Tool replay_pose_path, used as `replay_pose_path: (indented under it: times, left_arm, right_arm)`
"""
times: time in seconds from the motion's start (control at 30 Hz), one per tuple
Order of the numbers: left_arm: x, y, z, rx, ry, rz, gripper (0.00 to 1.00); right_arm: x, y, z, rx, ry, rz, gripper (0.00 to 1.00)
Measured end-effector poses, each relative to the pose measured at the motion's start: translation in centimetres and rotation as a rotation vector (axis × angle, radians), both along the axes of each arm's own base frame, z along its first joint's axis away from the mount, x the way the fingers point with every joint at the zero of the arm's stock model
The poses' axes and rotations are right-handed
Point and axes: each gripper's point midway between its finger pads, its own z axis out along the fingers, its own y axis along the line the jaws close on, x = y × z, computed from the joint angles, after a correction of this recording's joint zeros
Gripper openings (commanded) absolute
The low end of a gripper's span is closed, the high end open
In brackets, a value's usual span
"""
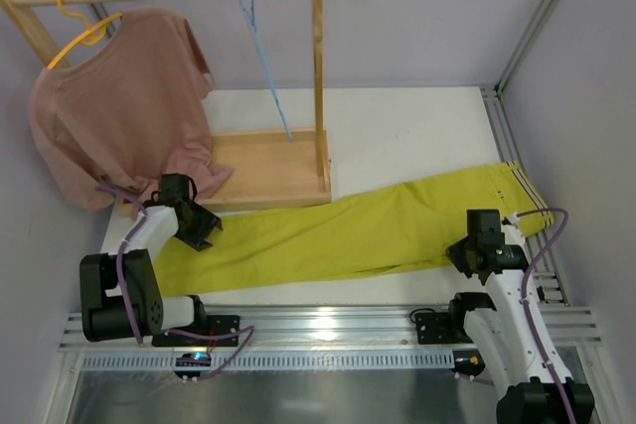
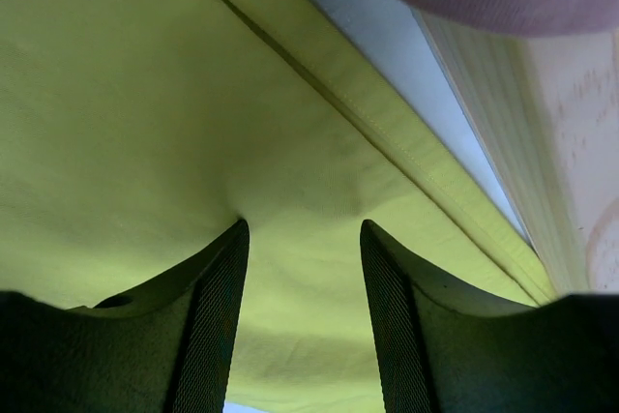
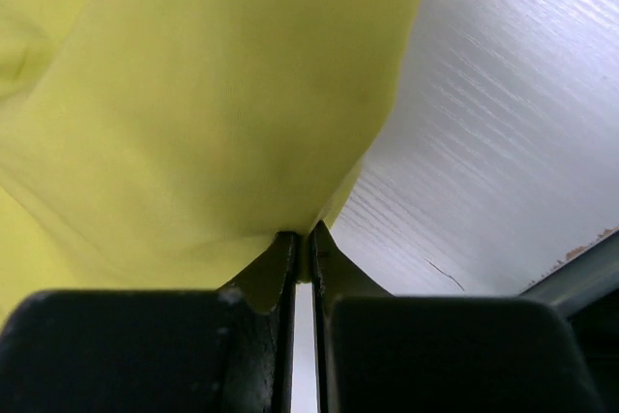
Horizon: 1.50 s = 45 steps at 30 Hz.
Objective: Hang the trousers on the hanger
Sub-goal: Fold the trousers
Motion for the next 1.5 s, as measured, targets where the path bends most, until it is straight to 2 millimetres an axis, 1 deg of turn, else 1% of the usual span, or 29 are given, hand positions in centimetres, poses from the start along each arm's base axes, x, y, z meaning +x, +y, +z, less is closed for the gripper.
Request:
replay_pose_path:
  times: [0.03,0.1,0.3,0.37,0.47,0.5,0.57,0.63,0.67,0.7,0.73,0.87,0.9,0.97,1.0,1.03,1.07,1.13,1.2,1.23,1.3,1.33,1.37,1.4,1.47,1.5]
  left_arm:
    - [0.1,0.2,0.0,-0.006,0.004,0.009,0.52]
    - [0.1,0.3,-0.1,-0.020,0.012,0.021,0.52]
    - [0.1,0.6,-0.2,-0.067,0.031,0.058,0.51]
    - [0.1,0.6,-0.3,-0.075,0.035,0.064,0.51]
    - [0.1,0.6,-0.3,-0.081,0.039,0.066,0.51]
    - [0.1,0.6,-0.3,-0.082,0.040,0.066,0.51]
    - [0.1,0.6,-0.3,-0.082,0.042,0.066,0.51]
    - [0.1,0.6,-0.2,-0.082,0.043,0.067,0.52]
    - [0.1,0.6,-0.2,-0.082,0.042,0.067,0.52]
    - [0.2,0.6,-0.1,-0.082,0.042,0.067,0.52]
    - [0.1,0.6,-0.1,-0.081,0.043,0.067,0.52]
    - [0.2,0.8,-0.1,-0.077,0.046,0.071,0.53]
    - [0.3,0.9,-0.1,-0.079,0.049,0.077,0.53]
    - [0.4,1.4,-0.1,-0.082,0.052,0.094,0.53]
    - [0.4,1.7,-0.1,-0.086,0.053,0.106,0.53]
    - [0.5,2.1,-0.1,-0.090,0.053,0.123,0.53]
    - [0.5,2.5,-0.1,-0.093,0.052,0.138,0.53]
    - [0.6,3.2,-0.1,-0.101,0.051,0.165,0.53]
    - [0.6,3.9,-0.1,-0.102,0.054,0.181,0.53]
    - [0.7,4.2,-0.1,-0.100,0.056,0.186,0.53]
    - [0.8,4.8,-0.1,-0.098,0.063,0.195,0.54]
    - [0.9,5.1,0.0,-0.094,0.065,0.197,0.54]
    - [0.9,5.5,0.0,-0.086,0.069,0.200,0.54]
    - [1.0,5.8,0.0,-0.077,0.071,0.202,0.54]
    - [1.0,6.5,0.0,-0.055,0.076,0.203,0.54]
    - [1.0,6.8,0.1,-0.040,0.079,0.202,0.54]
  right_arm:
    - [-0.3,-0.1,-0.1,-0.003,0.010,-0.006,0.04]
    - [-0.8,-0.2,0.4,-0.006,-0.003,-0.025,0.04]
    - [-1.6,-0.8,3.3,-0.021,-0.120,-0.074,0.04]
    - [-1.9,-0.8,3.6,-0.023,-0.116,-0.073,0.04]
    - [-2.5,-0.8,3.9,-0.027,-0.074,-0.065,0.07]
    - [-2.6,-0.8,4.1,-0.028,-0.061,-0.064,0.09]
    - [-2.9,-0.8,4.5,-0.028,-0.034,-0.065,0.28]
    - [-3.3,-1.1,5.1,-0.041,-0.020,-0.072,0.36]
    - [-3.5,-1.2,5.7,-0.048,-0.023,-0.077,0.41]
    - [-3.6,-1.3,6.3,-0.053,-0.029,-0.086,0.43]
    - [-3.7,-1.5,6.9,-0.058,-0.042,-0.092,0.48]
    - [-3.6,-1.6,9.0,-0.061,-0.104,-0.104,0.49]
    - [-3.4,-1.6,9.3,-0.060,-0.120,-0.101,0.49]
    - [-2.2,-1.1,9.8,-0.042,-0.161,-0.074,0.50]
    - [-1.4,-0.7,9.7,-0.026,-0.180,-0.054,0.50]
    - [-0.5,-0.2,9.2,-0.006,-0.186,-0.031,0.51]
    - [-0.1,0.0,8.7,0.007,-0.180,-0.020,0.51]
    - [0.6,0.5,6.5,0.033,-0.134,-0.007,0.52]
    - [0.1,0.9,3.2,0.058,-0.055,-0.015,0.53]
    - [-0.5,1.0,1.8,0.070,-0.020,-0.029,0.53]
    - [-2.0,1.1,-0.8,0.085,0.044,-0.058,0.55]
    - [-2.6,1.1,-1.5,0.090,0.063,-0.074,0.56]
    - [-3.0,1.1,-1.9,0.092,0.079,-0.088,0.57]
    - [-2.9,0.9,-1.7,0.082,0.075,-0.098,0.59]
    - [-2.4,0.4,-0.8,0.060,0.068,-0.102,0.61]
    - [-1.7,0.0,0.3,0.036,0.058,-0.099,0.61]
